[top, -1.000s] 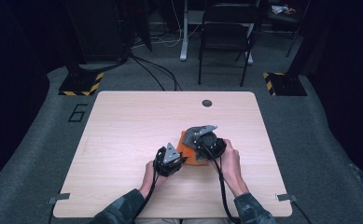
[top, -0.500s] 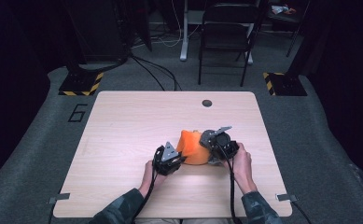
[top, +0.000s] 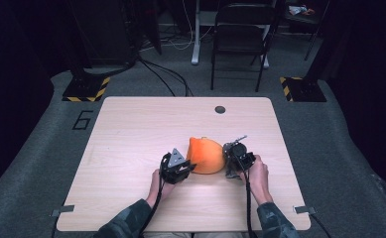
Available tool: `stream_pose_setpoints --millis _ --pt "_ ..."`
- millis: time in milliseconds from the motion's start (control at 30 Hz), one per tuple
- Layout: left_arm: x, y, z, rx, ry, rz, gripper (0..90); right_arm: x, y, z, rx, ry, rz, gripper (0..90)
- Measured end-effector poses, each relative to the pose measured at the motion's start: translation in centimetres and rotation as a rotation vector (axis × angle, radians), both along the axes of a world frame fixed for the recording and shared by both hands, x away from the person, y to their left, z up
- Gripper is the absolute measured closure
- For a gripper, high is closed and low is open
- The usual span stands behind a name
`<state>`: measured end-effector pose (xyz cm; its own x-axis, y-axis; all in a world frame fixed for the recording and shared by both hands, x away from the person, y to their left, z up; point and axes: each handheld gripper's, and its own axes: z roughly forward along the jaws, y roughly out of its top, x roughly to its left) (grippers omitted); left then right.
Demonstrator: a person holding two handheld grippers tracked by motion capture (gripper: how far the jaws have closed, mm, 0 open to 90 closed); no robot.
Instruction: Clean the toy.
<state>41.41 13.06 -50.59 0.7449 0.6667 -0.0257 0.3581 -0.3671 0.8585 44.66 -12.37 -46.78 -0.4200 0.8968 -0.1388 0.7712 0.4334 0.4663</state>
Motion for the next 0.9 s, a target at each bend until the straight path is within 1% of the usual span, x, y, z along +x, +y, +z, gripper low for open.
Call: stream_pose_setpoints --millis 33,67,100,133,167,200,233,267,300,333,367,400,433,467,533,567,600,667,700,733,767,800,867,900 --pt "0.1 0.1 0.0 -0.006 0.009 0.001 76.0 -0.1 -0.3 0.6 0.003 -0.025 -0.003 72.0" --pt "0.1 0.1 0.0 -0.005 0.009 0.001 75.9 -0.4 -0.6 1.6 0.03 -0.05 -0.012 72.0" --pt "0.1 0.1 0.0 -0.004 0.006 0.003 75.9 -0.5 -0.8 2.2 0.055 -0.069 -0.01 72.0" --pt "0.2 0.2 0.0 -0.006 0.007 0.003 75.9 -0.9 -0.8 3.1 0.098 -0.101 -0.011 72.0" --pt "0.2 0.2 0.0 -0.005 0.009 0.0 75.9 -1.1 -0.8 3.6 0.119 -0.117 -0.005 72.0" --pt "0.2 0.2 0.0 -0.006 0.007 0.002 75.8 -1.3 -0.7 4.3 0.164 -0.145 0.011 72.0" --pt "0.2 0.1 0.0 -0.01 0.008 0.003 75.7 -1.5 -0.4 4.6 0.19 -0.156 0.017 72.0" --pt "0.2 0.2 0.0 -0.01 0.008 0.003 75.6 -1.7 -0.2 4.7 0.242 -0.154 0.035 72.0" --pt "0.2 0.2 0.0 -0.006 0.002 0.005 75.4 -1.7 0.2 4.7 0.285 -0.137 0.046 72.0" --pt "0.2 0.2 0.0 -0.008 0.002 0.006 75.0 -1.7 0.7 4.4 0.305 -0.114 0.057 72.0" --pt "0.1 0.2 0.0 -0.01 0.0 0.01 74.3 -1.6 1.2 4.0 0.273 -0.113 0.063 72.1" --pt "0.1 0.1 0.1 -0.01 -0.008 0.013 72.8 -1.5 1.6 3.6 0.248 -0.122 0.06 72.2" --pt "0.0 0.1 0.1 -0.012 -0.005 0.016 70.3 -1.4 1.7 3.4 0.245 -0.125 0.056 72.3" --pt "0.0 0.1 0.2 -0.004 -0.017 0.019 67.0 -1.3 1.6 3.4 0.251 -0.125 0.051 72.3" --pt "-0.3 -0.3 0.5 0.005 -0.029 0.033 56.5 -1.2 1.5 3.3 0.27 -0.118 0.039 72.3" --pt "-0.5 -0.5 0.7 0.01 -0.045 0.037 49.7 -1.1 1.3 3.2 0.265 -0.126 0.04 72.3" --pt "-0.7 -0.7 0.8 0.008 -0.05 0.038 44.8 -1.1 1.3 3.2 0.269 -0.125 0.04 72.3" --pt "-1.0 -1.1 1.0 0.024 -0.063 0.028 38.8 -1.1 1.3 3.2 0.269 -0.128 0.039 72.3" --pt "-1.1 -1.4 0.8 0.041 -0.068 0.029 37.1 -1.1 1.3 3.2 0.266 -0.13 0.038 72.4" --pt "-1.1 -1.5 0.7 0.052 -0.064 0.032 37.0 -1.1 1.4 3.2 0.268 -0.126 0.037 72.3" --pt "-1.0 -1.6 0.4 0.064 -0.052 0.042 37.7 -1.1 1.5 3.2 0.266 -0.13 0.04 72.3" --pt "-0.8 -1.6 0.0 0.066 -0.049 0.051 39.6 -1.2 1.5 3.2 0.266 -0.131 0.039 72.3" --pt "-0.7 -1.4 -0.4 0.054 -0.043 0.067 47.8 -1.2 1.6 3.3 0.262 -0.13 0.043 72.3" --pt "-0.7 -1.3 -0.5 0.054 -0.048 0.064 52.3 -1.2 1.6 3.3 0.267 -0.129 0.047 72.4"
